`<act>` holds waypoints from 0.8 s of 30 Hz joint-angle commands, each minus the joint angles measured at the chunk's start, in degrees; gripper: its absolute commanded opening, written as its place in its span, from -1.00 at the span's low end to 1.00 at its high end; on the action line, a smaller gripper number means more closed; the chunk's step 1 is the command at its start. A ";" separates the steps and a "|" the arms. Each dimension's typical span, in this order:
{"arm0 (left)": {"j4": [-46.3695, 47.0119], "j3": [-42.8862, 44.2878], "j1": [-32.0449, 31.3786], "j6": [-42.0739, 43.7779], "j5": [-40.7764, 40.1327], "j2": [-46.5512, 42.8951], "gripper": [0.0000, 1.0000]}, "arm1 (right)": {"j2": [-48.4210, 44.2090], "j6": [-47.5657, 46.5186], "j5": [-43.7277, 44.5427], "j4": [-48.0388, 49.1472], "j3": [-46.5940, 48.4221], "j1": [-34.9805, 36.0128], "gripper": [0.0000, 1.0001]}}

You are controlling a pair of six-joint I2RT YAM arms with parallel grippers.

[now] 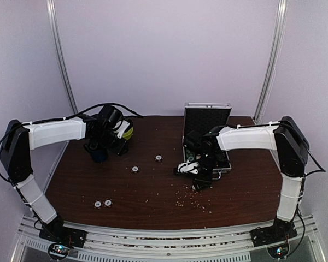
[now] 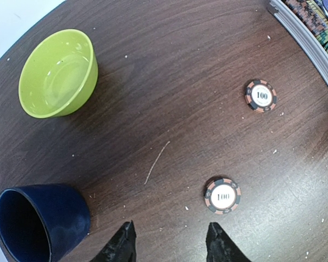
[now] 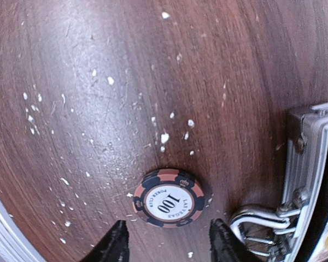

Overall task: Pack up texas hold em set
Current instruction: Pick up the poker chip from the pile of poker chips.

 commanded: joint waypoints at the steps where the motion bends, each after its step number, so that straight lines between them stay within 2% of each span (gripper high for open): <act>1: 0.42 1.88 0.63 0.86 0.80 0.73 -0.12 | -1.15 0.66 0.44 1.58 0.48 0.35 0.10; 15: 0.38 1.88 0.60 0.80 0.97 0.81 -0.11 | 4.47 0.35 0.21 1.60 2.61 1.15 0.14; 24: 0.19 1.97 0.59 0.81 1.07 0.94 -0.12 | 4.54 0.52 0.09 1.08 2.91 1.12 -0.22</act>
